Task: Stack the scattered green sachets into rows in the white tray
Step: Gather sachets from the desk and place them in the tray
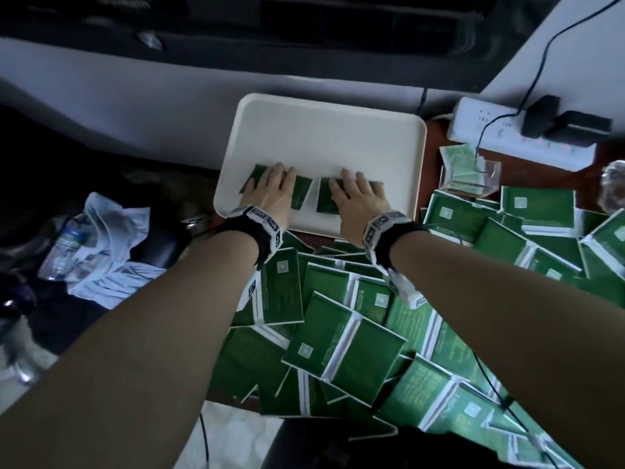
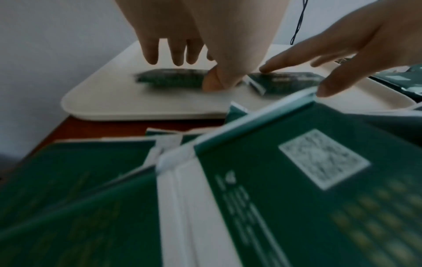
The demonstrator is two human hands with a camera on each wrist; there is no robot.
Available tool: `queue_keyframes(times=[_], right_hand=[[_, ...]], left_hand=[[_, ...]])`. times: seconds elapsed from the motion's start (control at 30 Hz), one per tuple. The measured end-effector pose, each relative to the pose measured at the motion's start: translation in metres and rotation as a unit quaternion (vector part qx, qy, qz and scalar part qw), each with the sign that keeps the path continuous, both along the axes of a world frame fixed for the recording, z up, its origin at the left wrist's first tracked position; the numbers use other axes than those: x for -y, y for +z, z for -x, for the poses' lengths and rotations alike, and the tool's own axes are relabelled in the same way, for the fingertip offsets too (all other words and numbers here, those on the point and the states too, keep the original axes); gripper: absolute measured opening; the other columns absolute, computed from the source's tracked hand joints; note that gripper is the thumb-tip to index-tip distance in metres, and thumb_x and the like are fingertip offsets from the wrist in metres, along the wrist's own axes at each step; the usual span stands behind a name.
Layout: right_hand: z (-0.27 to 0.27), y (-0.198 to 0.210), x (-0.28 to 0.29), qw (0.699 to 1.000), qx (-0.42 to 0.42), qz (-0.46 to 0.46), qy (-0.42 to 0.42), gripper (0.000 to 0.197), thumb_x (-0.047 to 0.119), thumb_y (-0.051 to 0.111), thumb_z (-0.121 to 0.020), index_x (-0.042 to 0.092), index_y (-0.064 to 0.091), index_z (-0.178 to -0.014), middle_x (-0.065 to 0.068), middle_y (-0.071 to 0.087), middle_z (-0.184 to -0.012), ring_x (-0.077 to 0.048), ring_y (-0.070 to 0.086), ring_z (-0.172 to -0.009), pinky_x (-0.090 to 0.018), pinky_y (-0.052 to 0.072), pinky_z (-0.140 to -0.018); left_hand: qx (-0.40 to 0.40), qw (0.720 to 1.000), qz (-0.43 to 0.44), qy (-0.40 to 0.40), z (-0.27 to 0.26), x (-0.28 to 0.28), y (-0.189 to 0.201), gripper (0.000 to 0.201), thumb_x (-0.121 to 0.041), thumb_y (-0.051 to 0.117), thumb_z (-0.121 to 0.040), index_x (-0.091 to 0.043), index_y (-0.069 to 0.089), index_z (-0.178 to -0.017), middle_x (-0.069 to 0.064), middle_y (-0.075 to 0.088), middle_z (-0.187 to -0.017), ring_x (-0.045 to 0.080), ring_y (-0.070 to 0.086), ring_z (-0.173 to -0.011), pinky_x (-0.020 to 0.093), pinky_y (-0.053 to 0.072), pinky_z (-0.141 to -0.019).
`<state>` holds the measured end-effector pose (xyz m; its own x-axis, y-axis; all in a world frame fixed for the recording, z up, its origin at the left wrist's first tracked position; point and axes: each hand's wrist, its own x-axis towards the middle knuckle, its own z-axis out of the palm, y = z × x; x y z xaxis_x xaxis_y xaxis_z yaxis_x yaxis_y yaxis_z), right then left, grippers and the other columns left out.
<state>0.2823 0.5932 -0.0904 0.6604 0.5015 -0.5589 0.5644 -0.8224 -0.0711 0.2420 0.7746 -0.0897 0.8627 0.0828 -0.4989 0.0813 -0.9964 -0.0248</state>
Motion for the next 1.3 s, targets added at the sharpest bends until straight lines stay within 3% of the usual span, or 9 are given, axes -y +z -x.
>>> queue_keyframes(times=[0.07, 0.17, 0.3, 0.47, 1.0, 1.3], right_hand=[[0.008, -0.002, 0.008, 1.0, -0.012, -0.008, -0.016, 0.087, 0.019, 0.052, -0.091, 0.021, -0.004, -0.158, -0.008, -0.014, -0.164, -0.033, -0.007, -0.151, -0.056, 0.007, -0.121], [0.018, 0.001, 0.02, 0.999, -0.004, -0.038, -0.021, 0.082, 0.02, 0.049, -0.095, 0.022, -0.004, -0.158, -0.005, -0.015, -0.164, -0.03, -0.007, -0.151, -0.051, 0.005, -0.122], [0.033, 0.003, 0.033, 0.999, -0.03, -0.043, 0.0, 0.071, 0.031, 0.04, -0.102, 0.024, -0.003, -0.158, -0.003, -0.014, -0.164, -0.03, -0.002, -0.151, -0.049, 0.009, -0.123], [0.039, 0.0, 0.036, 0.998, -0.063, -0.021, -0.008, 0.068, 0.048, 0.03, -0.103, 0.023, -0.001, -0.158, 0.001, -0.013, -0.164, -0.03, -0.002, -0.152, -0.05, 0.011, -0.122], [-0.013, -0.007, 0.004, 0.999, -0.04, 0.001, -0.022, 0.066, 0.046, 0.024, -0.104, 0.019, -0.004, -0.158, 0.0, -0.018, -0.164, -0.031, -0.006, -0.151, -0.051, 0.012, -0.122], [-0.036, -0.008, -0.008, 0.999, -0.024, -0.011, -0.037, 0.065, 0.044, 0.026, -0.104, 0.019, -0.001, -0.158, 0.0, -0.016, -0.164, -0.03, -0.004, -0.152, -0.051, 0.012, -0.122]], left_hand=[[-0.005, 1.0, 0.015, 0.014, 0.01, 0.0, -0.004, 0.091, -0.005, 0.055, -0.088, -0.016, -0.003, -0.157, 0.008, -0.005, -0.164, 0.026, 0.004, -0.151, 0.047, 0.014, -0.122], [0.026, 0.999, 0.015, 0.01, 0.025, 0.002, -0.003, 0.084, -0.017, 0.053, -0.094, -0.015, -0.002, -0.157, 0.009, -0.004, -0.165, 0.027, 0.005, -0.151, 0.047, 0.015, -0.122], [0.022, 0.999, 0.024, -0.007, 0.044, 0.012, -0.002, 0.066, -0.034, 0.037, -0.102, -0.018, 0.006, -0.157, 0.011, -0.003, -0.164, 0.029, 0.008, -0.151, 0.049, 0.016, -0.121], [-0.037, 0.999, 0.032, 0.003, 0.045, 0.016, -0.008, 0.065, -0.05, 0.024, -0.103, -0.021, 0.004, -0.157, 0.009, -0.007, -0.164, 0.029, 0.005, -0.151, 0.05, 0.015, -0.121], [-0.051, 0.997, 0.038, 0.039, -0.033, -0.011, -0.007, 0.061, -0.046, 0.027, -0.104, -0.031, 0.002, -0.157, -0.001, -0.012, -0.164, 0.045, 0.006, -0.148, 0.059, 0.017, -0.118], [-0.042, 0.998, 0.031, 0.046, -0.058, -0.02, -0.008, 0.061, -0.043, 0.03, -0.104, -0.032, 0.001, -0.157, -0.004, -0.012, -0.164, 0.044, 0.009, -0.147, 0.06, 0.022, -0.115]])
